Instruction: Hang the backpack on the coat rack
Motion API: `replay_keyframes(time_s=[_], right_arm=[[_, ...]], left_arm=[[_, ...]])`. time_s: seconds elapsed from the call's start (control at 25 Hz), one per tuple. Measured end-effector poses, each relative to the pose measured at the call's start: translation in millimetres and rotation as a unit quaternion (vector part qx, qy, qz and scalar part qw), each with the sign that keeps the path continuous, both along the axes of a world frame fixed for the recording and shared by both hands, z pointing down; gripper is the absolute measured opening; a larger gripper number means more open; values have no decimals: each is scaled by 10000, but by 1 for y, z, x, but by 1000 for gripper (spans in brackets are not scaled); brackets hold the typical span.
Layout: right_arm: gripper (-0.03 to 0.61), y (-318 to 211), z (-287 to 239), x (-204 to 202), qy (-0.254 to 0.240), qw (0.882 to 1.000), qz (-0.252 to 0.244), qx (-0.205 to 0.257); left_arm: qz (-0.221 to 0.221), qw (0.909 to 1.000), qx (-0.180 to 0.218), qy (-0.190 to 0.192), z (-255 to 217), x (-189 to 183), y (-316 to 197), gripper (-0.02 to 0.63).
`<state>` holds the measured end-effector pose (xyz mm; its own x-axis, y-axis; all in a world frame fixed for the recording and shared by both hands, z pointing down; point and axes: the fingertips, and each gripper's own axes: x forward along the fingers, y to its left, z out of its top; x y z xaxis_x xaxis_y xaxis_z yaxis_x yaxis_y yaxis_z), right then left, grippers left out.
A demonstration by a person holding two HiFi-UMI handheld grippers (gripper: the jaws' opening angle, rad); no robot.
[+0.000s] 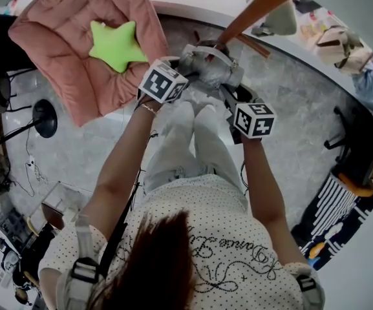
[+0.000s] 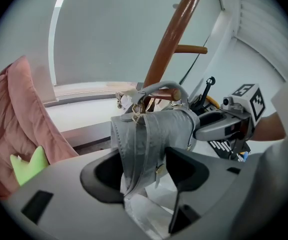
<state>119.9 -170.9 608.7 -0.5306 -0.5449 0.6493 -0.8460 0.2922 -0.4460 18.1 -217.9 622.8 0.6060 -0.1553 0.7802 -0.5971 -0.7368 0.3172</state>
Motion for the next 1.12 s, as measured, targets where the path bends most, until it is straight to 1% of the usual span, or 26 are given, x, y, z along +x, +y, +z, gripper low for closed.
replay_keyframes(time_s=[0.08, 0.16, 0.32, 0.52, 0.72, 0.88, 0.96, 1.12], right_arm=[[182, 2, 0, 0, -27, 10000, 28, -26], [181, 2, -3, -1, -26, 10000, 35, -21], [181, 4, 4, -2, 54, 9999, -27, -108], [182, 1, 10, 0, 103, 9997, -37, -195], [181, -3, 17, 1, 32, 9995, -86, -314], [181, -8, 22, 4, -129, 9991, 48, -403], [179, -11, 26, 7, -241, 9985, 135, -482], [179, -18, 29, 10, -519, 9955, 354, -703]], left_arm=[[40, 10000, 10, -55, 0, 0, 1, 256], [74, 10000, 19, -29, -1, 0, 1, 256], [104, 9999, -6, -58, 3, -1, 0, 256], [154, 9998, 76, -73, 11, 0, -2, 257], [219, 9987, 275, -371, 19, -2, -8, 264], [364, 9977, 373, -433, 12, 6, -19, 264], [429, 9971, 332, -537, 14, 9, -23, 265], [640, 9942, 426, -758, 15, 13, -29, 272]])
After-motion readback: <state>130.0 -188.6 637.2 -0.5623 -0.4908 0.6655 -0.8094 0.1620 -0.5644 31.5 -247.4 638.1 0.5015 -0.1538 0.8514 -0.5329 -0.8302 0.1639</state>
